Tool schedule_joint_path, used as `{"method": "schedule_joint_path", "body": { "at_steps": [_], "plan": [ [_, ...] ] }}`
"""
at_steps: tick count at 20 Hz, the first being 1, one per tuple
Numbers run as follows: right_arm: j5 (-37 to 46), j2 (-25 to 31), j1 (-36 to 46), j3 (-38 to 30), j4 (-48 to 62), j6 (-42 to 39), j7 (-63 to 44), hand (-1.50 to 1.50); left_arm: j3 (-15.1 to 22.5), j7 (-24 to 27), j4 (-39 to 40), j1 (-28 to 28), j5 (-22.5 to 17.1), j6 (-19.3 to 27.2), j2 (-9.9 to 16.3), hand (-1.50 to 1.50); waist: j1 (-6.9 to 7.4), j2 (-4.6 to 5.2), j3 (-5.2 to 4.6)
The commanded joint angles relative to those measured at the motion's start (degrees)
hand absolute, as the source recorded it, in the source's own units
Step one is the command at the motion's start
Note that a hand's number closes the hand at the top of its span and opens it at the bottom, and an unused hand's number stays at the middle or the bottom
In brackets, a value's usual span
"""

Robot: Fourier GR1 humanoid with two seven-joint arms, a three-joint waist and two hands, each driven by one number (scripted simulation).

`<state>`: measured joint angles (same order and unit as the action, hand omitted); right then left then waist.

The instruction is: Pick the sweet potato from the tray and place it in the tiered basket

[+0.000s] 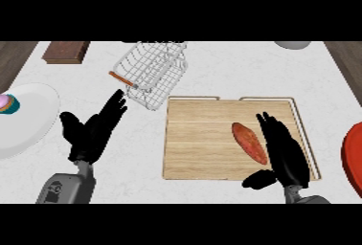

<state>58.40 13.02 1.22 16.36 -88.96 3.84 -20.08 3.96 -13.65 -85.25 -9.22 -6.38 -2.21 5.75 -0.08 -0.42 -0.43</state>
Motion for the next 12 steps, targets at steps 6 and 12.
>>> {"method": "schedule_joint_path", "body": {
  "at_steps": [6, 12],
  "plan": [
    [4.74, -5.77, 6.18, 0.92, 12.37, 3.09, 2.45, -1.5, -2.3, 4.13, 2.78, 1.33, -0.23, -3.23, 1.0, 0.0, 0.43, 0.52, 0.44],
    [1.25, -2.2, 5.8, -0.83, 12.2, 2.88, 12.54, 1.5, -2.74, 2.07, 2.51, -0.22, -0.56, -2.61, 0.25, 0.0, 0.24, 0.48, 0.44]
  ]
}}
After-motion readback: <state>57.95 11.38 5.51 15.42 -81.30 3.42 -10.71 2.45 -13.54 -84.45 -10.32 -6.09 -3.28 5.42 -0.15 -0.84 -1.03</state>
